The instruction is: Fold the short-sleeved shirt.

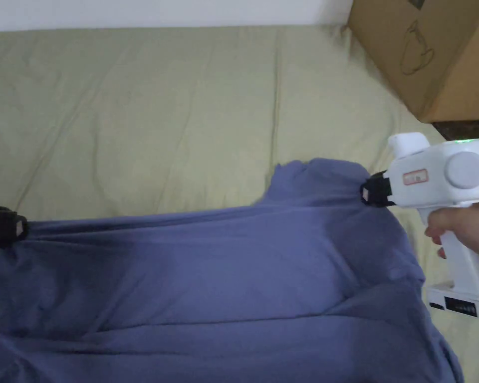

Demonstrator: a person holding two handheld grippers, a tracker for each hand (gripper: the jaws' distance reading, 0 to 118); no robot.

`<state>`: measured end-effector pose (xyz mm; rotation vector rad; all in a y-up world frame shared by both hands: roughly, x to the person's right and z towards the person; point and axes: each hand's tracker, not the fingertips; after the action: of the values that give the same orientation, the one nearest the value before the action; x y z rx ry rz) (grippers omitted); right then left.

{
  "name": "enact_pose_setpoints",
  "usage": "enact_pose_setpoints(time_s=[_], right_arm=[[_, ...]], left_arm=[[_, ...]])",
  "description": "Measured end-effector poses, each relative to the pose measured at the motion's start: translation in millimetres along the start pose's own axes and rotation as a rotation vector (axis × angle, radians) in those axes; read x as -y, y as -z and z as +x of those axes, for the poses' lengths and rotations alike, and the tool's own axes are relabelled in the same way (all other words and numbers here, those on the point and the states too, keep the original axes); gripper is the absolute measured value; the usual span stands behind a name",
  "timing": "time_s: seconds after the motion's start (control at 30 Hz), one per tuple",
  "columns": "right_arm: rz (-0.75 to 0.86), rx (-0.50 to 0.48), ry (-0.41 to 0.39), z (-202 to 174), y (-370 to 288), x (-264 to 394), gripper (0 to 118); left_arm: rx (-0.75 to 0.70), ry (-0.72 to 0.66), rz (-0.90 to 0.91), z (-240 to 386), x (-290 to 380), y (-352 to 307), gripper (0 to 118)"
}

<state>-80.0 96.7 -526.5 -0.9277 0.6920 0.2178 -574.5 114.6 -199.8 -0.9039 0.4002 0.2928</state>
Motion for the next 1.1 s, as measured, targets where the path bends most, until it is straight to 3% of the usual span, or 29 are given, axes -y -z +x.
enact_pose_setpoints(time_s=[0.27,0.43,0.5,0.57,0.7,0.73,0.8,0.9,1.0,1.03,1.07,1.1], right_arm=[[0.110,-0.091,-0.066,-10.4,-141.3,78.9,0],[0.102,-0.107,-0.095,-15.1,-185.6,145.4,1],[0.071,-0.083,-0.113,-16.3,-182.4,176.4,1],[-0.002,-0.093,-0.079,-13.8,-165.3,201.9,1],[-0.056,0.013,-0.088,-9.3,-121.1,239.1,1],[-0.069,0.028,-0.057,-6.0,-111.7,244.1,1],[-0.090,0.009,0.014,10.3,-90.0,254.5,1],[-0.050,0.033,-0.022,7.9,-82.5,262.1,1],[-0.043,0.046,0.001,5.8,-86.1,261.8,1],[-0.042,0.046,0.002,5.9,-88.3,261.2,5],[-0.044,0.041,0.009,4.0,-94.4,261.2,22],[-0.049,0.034,0.022,4.1,-100.5,259.5,73]], left_arm=[[0.071,0.006,0.102,-9.5,66.8,-110.1,2],[0.090,0.015,0.091,-8.9,135.9,-133.1,2],[0.098,-0.050,0.064,-10.8,167.2,-122.9,2],[0.105,-0.105,-0.018,-12.3,192.1,-104.7,2],[0.065,-0.119,-0.057,-13.5,225.1,-72.1,2],[0.065,-0.124,-0.059,-14.6,228.7,-67.1,2],[0.054,-0.133,-0.051,-14.2,233.1,-61.2,2],[0.045,-0.119,-0.041,-12.3,236.4,-54.3,2],[0.025,-0.103,-0.032,-4.5,234.3,-57.2,4],[0.014,-0.084,-0.030,-3.4,233.4,-58.7,6],[0.003,-0.070,-0.021,-0.8,232.7,-63.7,17],[-0.018,-0.059,0.000,3.3,230.4,-73.0,51]])
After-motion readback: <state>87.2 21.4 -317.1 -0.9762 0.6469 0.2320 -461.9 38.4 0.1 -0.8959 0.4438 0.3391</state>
